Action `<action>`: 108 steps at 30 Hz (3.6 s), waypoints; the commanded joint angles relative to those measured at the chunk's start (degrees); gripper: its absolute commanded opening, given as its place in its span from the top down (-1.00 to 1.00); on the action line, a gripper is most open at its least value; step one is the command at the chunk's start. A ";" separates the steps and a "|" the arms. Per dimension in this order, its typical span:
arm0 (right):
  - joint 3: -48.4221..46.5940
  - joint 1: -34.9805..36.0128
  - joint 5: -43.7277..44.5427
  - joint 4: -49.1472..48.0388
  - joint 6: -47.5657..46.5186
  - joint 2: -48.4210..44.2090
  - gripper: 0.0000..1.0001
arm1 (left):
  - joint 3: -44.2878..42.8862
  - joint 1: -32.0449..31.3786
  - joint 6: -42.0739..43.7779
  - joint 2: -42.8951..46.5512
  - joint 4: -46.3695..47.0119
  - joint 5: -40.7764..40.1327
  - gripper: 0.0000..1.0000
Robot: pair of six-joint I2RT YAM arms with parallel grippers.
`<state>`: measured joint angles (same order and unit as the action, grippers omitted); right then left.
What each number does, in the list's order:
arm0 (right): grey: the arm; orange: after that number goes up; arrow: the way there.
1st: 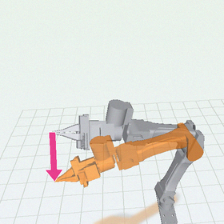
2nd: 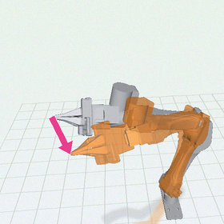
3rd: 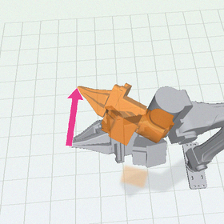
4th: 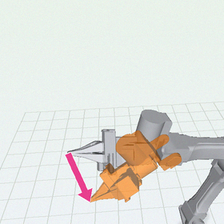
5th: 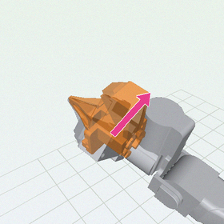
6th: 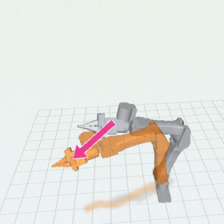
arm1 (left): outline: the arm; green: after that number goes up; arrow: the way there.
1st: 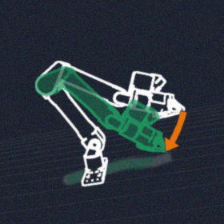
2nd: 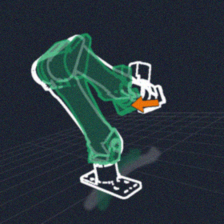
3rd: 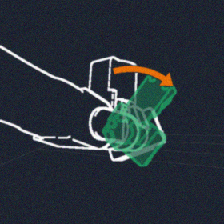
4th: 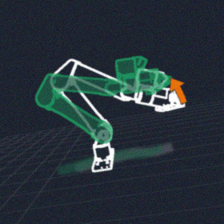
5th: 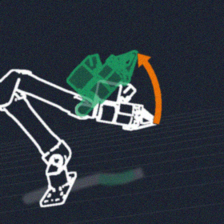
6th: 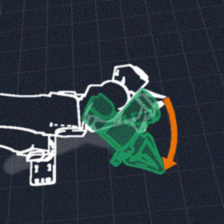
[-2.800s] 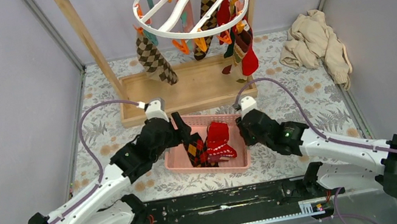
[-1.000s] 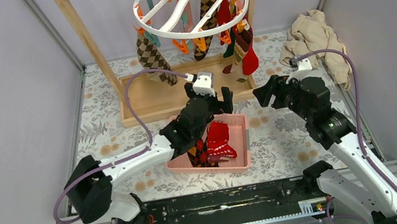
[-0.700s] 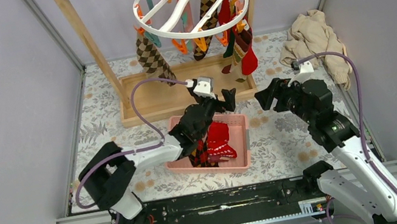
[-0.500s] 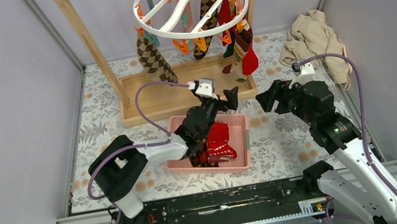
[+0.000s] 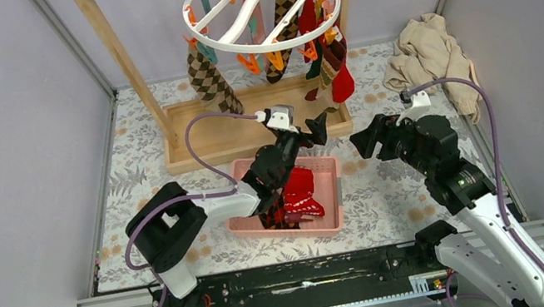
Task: Remove the socks clipped to the hanger
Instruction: Remove the sock from the hanger.
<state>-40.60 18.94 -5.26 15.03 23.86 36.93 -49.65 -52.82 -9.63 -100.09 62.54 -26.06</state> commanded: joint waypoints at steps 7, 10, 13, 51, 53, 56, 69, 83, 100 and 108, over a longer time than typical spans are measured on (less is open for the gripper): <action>1.18 -0.22 -2.22 -2.02 0.85 0.34 -0.55 | 1.77 0.34 1.30 2.86 2.93 -2.78 -0.97; 1.14 -0.22 -2.10 -1.81 0.82 0.23 -0.57 | 0.70 0.45 0.47 2.94 0.27 -2.78 -0.97; 1.14 -0.22 -2.13 -1.71 0.71 0.03 -0.59 | -0.21 1.26 -1.25 2.94 -2.12 -2.33 -0.97; 0.66 -0.22 -1.97 -1.13 -0.22 0.85 -0.68 | -14.61 6.10 -3.51 -9.83 -8.03 7.50 -0.97; 0.52 -0.22 -1.94 -0.80 -0.42 0.71 -0.68 | -15.28 6.31 -3.78 -10.42 -8.14 7.71 -0.96; 0.39 -0.21 -1.73 -0.35 -0.75 0.59 -0.69 | -16.24 6.86 -4.58 -10.81 -8.31 8.68 -0.74; 0.64 -0.24 -2.00 -0.86 -0.59 0.91 -0.70 | -17.62 9.70 -10.88 -4.59 -20.02 18.92 0.86; 0.24 -0.22 -1.98 -1.44 -0.54 0.85 -0.70 | -7.20 9.90 -13.57 8.95 -22.11 26.92 0.87; -17.37 -0.26 -3.24 -4.13 -4.36 8.20 -0.76 | -1.66 9.72 -13.85 24.36 -34.58 27.08 0.86; -25.67 -0.22 -3.38 -7.41 -9.84 12.63 -0.80 | -5.77 11.62 -15.59 27.12 -44.15 33.56 0.85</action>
<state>-62.37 18.94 -7.16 12.08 17.82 47.77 -51.86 -42.92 -24.14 -74.63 23.79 2.61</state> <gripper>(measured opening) 0.899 0.076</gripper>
